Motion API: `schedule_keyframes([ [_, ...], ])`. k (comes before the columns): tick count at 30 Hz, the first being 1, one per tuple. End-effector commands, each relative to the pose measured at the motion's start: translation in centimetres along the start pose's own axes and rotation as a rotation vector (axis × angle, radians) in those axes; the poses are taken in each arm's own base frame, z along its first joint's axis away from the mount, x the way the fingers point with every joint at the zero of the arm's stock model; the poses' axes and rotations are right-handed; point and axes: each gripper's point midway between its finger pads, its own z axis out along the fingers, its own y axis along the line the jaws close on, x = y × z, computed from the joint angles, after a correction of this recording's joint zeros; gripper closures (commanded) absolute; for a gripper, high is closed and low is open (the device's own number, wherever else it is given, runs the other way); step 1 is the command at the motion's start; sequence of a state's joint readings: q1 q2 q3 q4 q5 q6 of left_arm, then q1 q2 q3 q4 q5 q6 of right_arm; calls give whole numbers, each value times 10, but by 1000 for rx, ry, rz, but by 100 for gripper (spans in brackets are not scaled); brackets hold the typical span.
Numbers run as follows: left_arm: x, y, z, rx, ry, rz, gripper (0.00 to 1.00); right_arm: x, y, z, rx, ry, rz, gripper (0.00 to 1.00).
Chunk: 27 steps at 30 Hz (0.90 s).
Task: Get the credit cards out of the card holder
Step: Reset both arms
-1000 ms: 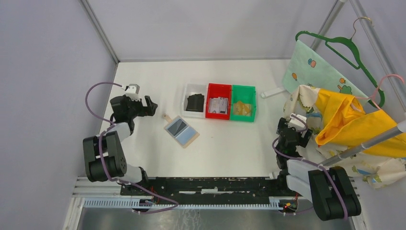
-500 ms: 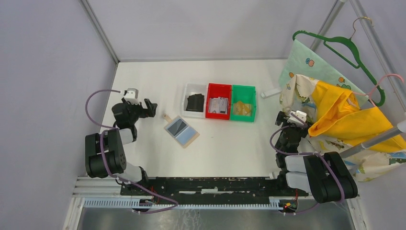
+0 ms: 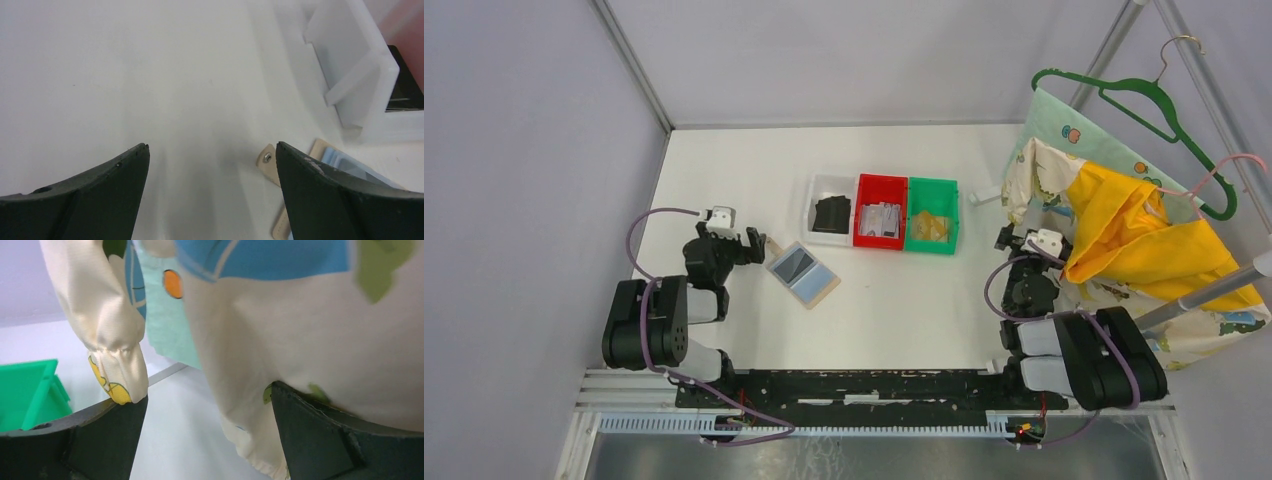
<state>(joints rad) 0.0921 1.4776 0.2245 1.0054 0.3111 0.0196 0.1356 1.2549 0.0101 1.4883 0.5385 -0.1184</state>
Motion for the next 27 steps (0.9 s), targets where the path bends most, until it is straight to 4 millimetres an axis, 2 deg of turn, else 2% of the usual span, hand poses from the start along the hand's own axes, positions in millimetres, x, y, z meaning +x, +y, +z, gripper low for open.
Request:
schedule_keyframes([
  [1, -33, 29, 5, -143, -119, 50, 0, 22, -13, -71, -169, 8, -113, 2],
  [2, -25, 31, 2, -163, -110, 51, 0, 34, -10, -68, -170, 48, -139, 2],
  [3, -36, 28, 0, -156, -193, 55, 0, 45, -6, -63, -164, 90, -148, 2],
  [4, -35, 28, -2, -158, -203, 51, 0, 59, -3, -55, -147, 156, -158, 2],
  [6, -26, 32, 6, -163, -116, 52, 0, 67, 3, -42, -136, 195, -185, 2],
  [8, -30, 32, 5, -165, -155, 36, 0, 72, 3, -39, -130, 221, -177, 2],
  [27, -30, 32, 4, -160, -147, 41, 0, 72, 2, -39, -132, 219, -177, 2],
])
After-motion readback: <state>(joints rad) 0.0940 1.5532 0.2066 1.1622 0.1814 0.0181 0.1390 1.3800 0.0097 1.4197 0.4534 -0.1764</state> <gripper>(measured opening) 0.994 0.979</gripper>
